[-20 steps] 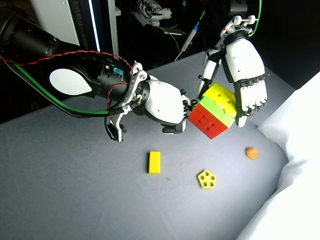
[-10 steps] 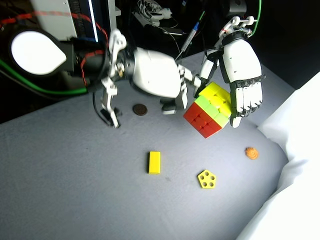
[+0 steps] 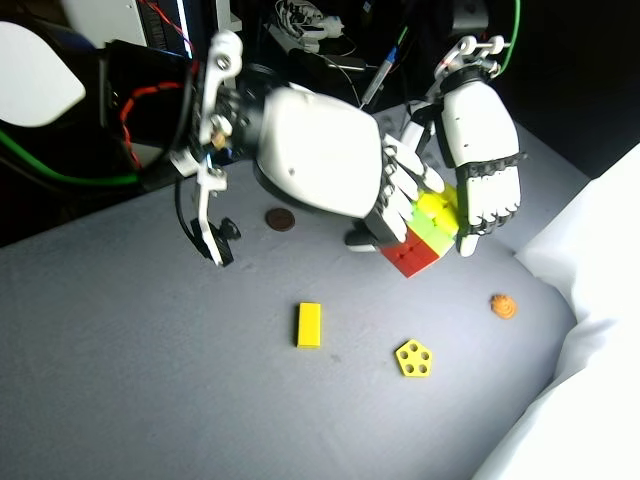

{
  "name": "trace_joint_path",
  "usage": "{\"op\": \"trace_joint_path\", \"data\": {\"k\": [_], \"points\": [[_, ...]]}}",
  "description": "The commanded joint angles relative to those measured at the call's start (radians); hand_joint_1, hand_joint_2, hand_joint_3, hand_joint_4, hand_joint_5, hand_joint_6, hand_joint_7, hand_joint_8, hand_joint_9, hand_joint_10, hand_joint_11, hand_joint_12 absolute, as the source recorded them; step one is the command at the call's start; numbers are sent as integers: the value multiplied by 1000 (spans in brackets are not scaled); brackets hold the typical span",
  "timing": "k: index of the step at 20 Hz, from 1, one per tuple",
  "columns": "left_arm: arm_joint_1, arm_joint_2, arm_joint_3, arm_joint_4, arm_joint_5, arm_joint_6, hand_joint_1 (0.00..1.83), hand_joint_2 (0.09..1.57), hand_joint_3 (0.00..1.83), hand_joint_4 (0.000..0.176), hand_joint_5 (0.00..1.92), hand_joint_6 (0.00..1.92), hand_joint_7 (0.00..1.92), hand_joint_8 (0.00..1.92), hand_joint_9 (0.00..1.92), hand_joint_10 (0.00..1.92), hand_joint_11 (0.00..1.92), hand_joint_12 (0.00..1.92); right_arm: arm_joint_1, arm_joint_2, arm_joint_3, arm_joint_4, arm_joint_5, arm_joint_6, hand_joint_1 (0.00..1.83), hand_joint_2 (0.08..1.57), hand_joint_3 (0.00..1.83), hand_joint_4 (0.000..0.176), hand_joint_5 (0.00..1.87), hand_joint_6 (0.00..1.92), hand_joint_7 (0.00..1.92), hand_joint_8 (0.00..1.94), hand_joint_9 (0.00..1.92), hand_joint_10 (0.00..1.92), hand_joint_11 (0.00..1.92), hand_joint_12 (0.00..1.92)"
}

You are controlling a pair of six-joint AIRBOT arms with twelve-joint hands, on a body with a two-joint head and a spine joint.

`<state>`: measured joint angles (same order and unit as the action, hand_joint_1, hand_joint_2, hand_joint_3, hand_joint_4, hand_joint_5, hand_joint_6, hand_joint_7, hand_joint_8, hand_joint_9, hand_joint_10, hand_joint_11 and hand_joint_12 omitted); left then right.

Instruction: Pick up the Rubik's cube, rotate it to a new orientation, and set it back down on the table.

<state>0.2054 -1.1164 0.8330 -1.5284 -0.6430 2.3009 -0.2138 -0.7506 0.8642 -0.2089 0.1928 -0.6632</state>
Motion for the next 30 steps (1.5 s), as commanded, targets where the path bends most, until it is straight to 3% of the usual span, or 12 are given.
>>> {"op": "trace_joint_path", "data": {"k": [1, 2, 4, 8, 15, 19, 21, 30], "points": [[-6, 12, -5, 93, -11, -27, 1054, 1386, 2, 0, 516, 1564, 515, 1838, 264, 1665, 202, 1845, 13, 5, 1, 35, 116, -17, 0, 1333, 0, 0, 189, 3, 327, 506, 222, 1135, 34, 1797], [6, 13, -5, 122, -11, -56, 1061, 1382, 0, 0, 534, 1542, 512, 1839, 265, 1671, 207, 1859, 13, 5, 2, 35, 123, -18, 0, 1324, 0, 0, 194, 5, 308, 290, 151, 933, 6, 1612], [44, 14, -3, 251, -24, -181, 1057, 1384, 1, 0, 523, 1550, 513, 1841, 261, 1656, 193, 1850, 13, 5, 2, 36, 131, -24, 0, 1313, 0, 0, 170, 5, 232, 73, 40, 556, 0, 957], [126, 14, -6, 432, -82, -373, 1044, 1394, 0, 0, 500, 1593, 508, 1839, 251, 1673, 188, 1866, 9, 3, 2, 41, 136, -24, 0, 1297, 0, 0, 18, 6, 18, 0, 8, 36, 0, 45], [243, 12, 13, 661, -166, -588, 1072, 1374, 0, 0, 560, 1509, 511, 1837, 252, 1684, 181, 1865, -16, 1, 2, 40, 186, -52, 0, 1293, 0, 0, 0, 0, 0, 0, 0, 0, 0, 0], [301, 5, 26, 744, -227, -660, 1025, 1409, 2, 0, 476, 1634, 489, 1856, 229, 1678, 167, 1875, -15, 1, 2, 40, 191, -52, 0, 1290, 0, 0, 0, 0, 0, 0, 14, 6, 0, 0], [328, -7, 37, 783, -236, -697, 1067, 1383, 0, 0, 541, 1520, 505, 1859, 255, 1674, 191, 1864, -16, 0, 2, 40, 192, -52, 0, 1296, 0, 0, 0, 0, 0, 0, 16, 7, 0, 0], [376, -30, 36, 783, -271, -716, 1058, 1385, 0, 0, 522, 1550, 514, 1842, 267, 1675, 200, 1865, -19, -1, 2, 40, 192, -52, 0, 1302, 2, 0, 0, 0, 0, 0, 18, 6, 0, 0]]}}
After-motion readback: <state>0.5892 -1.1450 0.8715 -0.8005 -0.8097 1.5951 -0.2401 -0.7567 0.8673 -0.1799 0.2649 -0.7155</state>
